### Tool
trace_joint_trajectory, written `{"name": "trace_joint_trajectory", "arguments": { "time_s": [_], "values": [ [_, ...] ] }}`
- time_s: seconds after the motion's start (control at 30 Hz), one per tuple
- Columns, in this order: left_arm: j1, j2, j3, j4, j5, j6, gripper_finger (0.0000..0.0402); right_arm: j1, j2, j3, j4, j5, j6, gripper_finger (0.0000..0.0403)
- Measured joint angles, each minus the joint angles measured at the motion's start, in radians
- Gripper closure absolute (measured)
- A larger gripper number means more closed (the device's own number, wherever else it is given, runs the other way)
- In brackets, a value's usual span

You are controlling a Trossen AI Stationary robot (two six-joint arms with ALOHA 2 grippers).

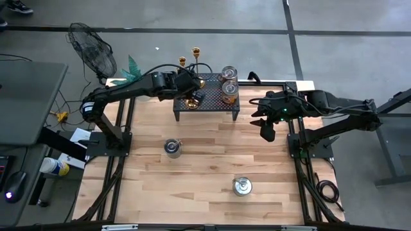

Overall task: Pick & Place candle stick holders
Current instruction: Put the gold candle holder on the shelf

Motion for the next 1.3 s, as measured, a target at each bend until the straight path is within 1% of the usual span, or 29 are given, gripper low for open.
{"name": "trace_joint_trajectory", "arguments": {
  "time_s": [0.5,1.0,1.1,1.3],
  "values": [
    [0.001,-0.023,-0.002,-0.064,-0.004,-0.014,0.0392,0.000,0.000,0.000,0.000,0.000,0.003,0.0263],
    [0.001,-0.023,-0.003,-0.059,0.009,-0.022,0.0391,0.000,0.000,0.000,0.000,0.000,0.011,0.0263],
    [0.001,-0.023,-0.003,-0.058,0.010,-0.022,0.0381,0.000,0.000,0.000,0.000,0.000,0.011,0.0263],
    [0.001,-0.016,-0.008,-0.065,0.030,0.004,0.0346,0.000,0.000,0.000,0.000,0.000,0.011,0.0263]
  ]
}}
